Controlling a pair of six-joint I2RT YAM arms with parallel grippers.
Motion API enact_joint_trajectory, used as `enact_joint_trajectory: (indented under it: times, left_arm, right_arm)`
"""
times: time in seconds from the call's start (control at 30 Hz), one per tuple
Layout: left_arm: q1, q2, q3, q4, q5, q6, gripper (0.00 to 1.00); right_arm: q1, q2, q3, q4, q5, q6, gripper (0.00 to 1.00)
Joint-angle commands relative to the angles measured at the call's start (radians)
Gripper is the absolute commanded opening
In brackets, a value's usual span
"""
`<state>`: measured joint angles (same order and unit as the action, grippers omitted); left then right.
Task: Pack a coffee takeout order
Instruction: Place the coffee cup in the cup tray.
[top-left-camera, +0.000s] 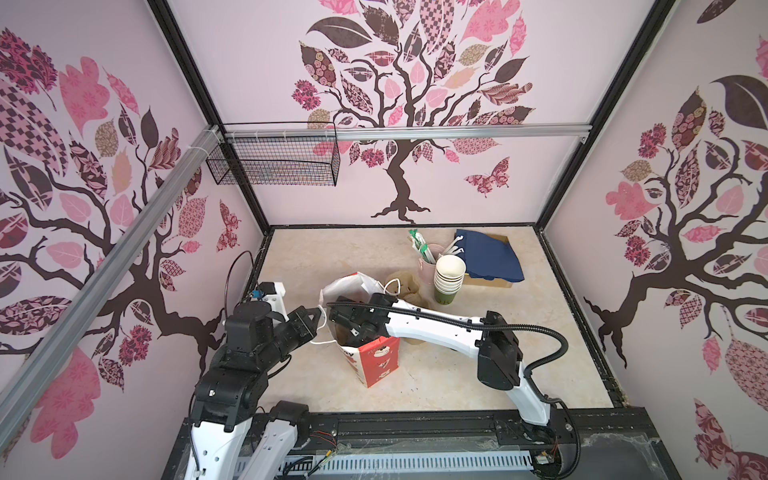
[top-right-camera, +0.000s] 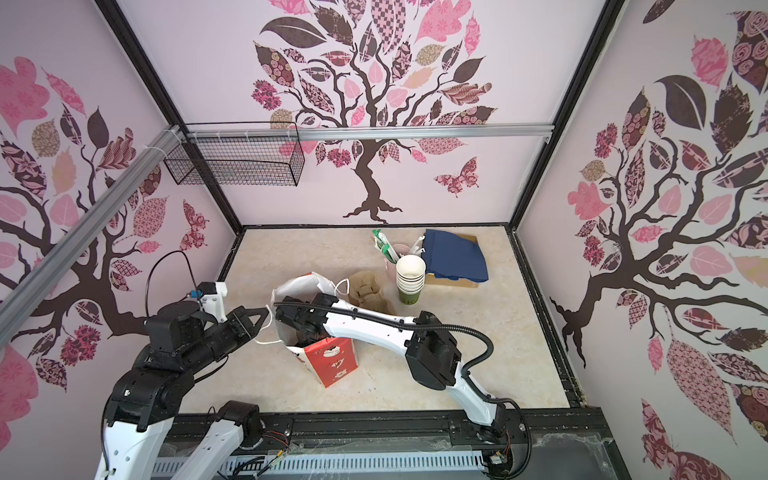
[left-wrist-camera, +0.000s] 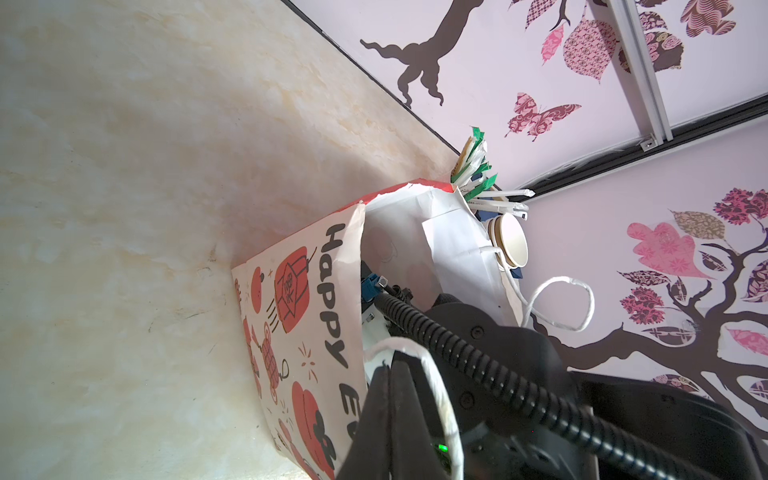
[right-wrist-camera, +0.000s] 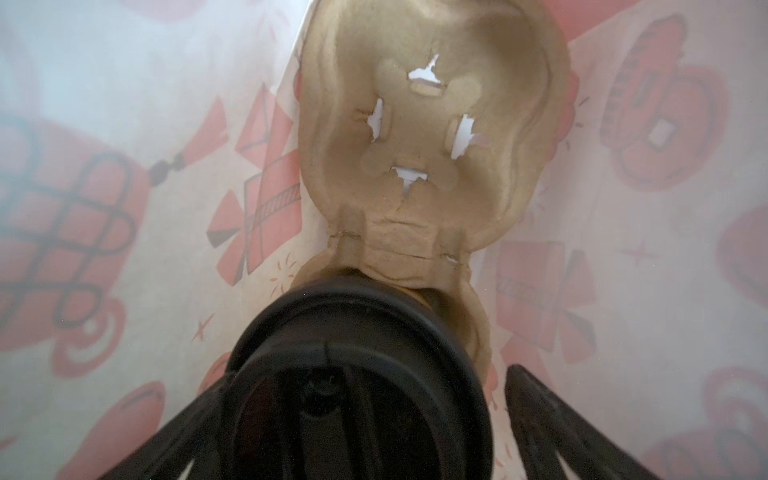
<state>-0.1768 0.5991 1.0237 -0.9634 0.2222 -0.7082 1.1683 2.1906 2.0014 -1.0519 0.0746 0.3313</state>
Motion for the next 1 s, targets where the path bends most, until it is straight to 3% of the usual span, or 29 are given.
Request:
enact_joint_trajectory:
  times: [0.0, 0.07, 0.1, 0.17, 0.23, 0.3, 0.5, 0.8, 0.97]
  left_arm:
    - [-0.001, 0.001, -0.031, 0.02, -0.004, 0.001, 0.0]
    - [-0.001, 0.004, -0.029, 0.014, -0.007, 0.001, 0.0]
    - [-0.002, 0.005, -0.026, 0.009, -0.01, 0.001, 0.07]
    - [-0.002, 0.004, -0.023, -0.01, -0.034, 0.006, 0.32]
    - [0.0, 0.003, -0.022, -0.019, -0.05, 0.011, 0.46]
    - [-0.002, 0.006, -0.031, -0.008, -0.037, 0.009, 0.53]
    - [-0.001, 0.028, -0.063, 0.026, -0.003, 0.003, 0.52]
    - [-0.002, 0.031, -0.113, 0.064, 0.017, -0.01, 0.39]
    - [-0.001, 0.018, -0.159, 0.097, 0.031, -0.032, 0.27]
  right_arm:
    - [-0.01, -0.025, -0.008, -0.017, 0.022, -0.011, 1.0]
    - [-0.01, -0.028, -0.013, -0.015, 0.019, -0.013, 1.0]
    - [-0.01, -0.028, -0.016, -0.015, 0.018, -0.014, 1.0]
    - [-0.01, -0.028, -0.026, -0.01, 0.015, -0.012, 1.0]
    - [-0.01, -0.029, -0.029, -0.009, 0.013, -0.013, 1.0]
    - [-0.01, -0.03, -0.031, -0.005, 0.012, -0.014, 1.0]
    - [-0.013, -0.041, -0.033, -0.001, 0.01, -0.008, 1.0]
    - [-0.015, -0.057, -0.029, 0.012, 0.008, -0.002, 1.0]
    - [-0.015, -0.068, -0.029, 0.011, 0.02, 0.001, 1.0]
